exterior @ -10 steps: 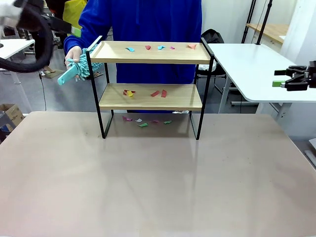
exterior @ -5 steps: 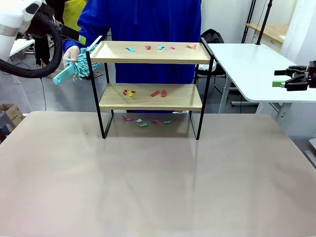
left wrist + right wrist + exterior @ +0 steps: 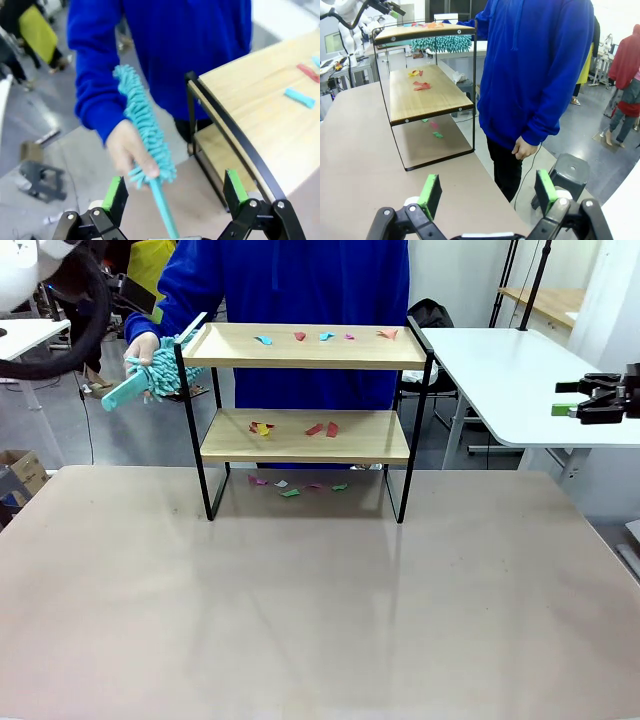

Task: Clean the shelf.
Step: Pick up the Duster handed by the human.

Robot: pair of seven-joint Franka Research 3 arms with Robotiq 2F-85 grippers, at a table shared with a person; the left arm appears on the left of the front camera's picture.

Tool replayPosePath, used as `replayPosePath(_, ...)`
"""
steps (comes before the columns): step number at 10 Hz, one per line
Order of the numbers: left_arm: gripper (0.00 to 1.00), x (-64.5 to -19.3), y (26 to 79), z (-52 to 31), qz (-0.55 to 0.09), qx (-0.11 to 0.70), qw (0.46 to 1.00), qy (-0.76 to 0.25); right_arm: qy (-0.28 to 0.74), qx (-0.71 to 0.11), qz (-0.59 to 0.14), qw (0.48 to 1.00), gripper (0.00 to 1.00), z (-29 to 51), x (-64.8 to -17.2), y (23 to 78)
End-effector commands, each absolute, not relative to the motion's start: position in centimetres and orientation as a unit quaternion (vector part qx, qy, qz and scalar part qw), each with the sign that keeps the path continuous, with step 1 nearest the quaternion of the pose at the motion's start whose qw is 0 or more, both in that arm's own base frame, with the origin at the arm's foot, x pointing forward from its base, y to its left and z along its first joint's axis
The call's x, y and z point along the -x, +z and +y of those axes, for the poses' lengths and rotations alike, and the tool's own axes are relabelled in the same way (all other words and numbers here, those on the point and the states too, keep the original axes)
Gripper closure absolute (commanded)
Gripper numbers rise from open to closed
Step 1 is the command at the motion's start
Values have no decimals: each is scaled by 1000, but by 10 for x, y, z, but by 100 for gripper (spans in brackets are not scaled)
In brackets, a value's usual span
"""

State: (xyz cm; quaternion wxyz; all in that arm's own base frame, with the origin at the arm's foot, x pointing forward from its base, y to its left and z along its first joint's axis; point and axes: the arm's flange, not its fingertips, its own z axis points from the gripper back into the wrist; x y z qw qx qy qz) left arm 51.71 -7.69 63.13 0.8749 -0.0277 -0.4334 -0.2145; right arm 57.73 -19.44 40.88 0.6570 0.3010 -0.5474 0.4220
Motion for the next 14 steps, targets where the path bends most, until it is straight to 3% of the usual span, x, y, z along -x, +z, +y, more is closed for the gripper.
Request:
replayPosePath(1,0,-511,658,-95,-354,33,913,-201,423,-301,-549,656,0,-193,-577,411)
replayPosePath(3,0,-508,647,-95,-299,13,938,-176,423,-301,-549,656,0,-193,-577,411)
replayPosePath(8,0,-512,597,-75,-233,-4,963,-135,423,-301,-549,656,0,-193,-577,411)
replayPosePath(14,0,-520,554,-67,-215,35,968,-127,423,-301,-549,656,0,-193,-577,411)
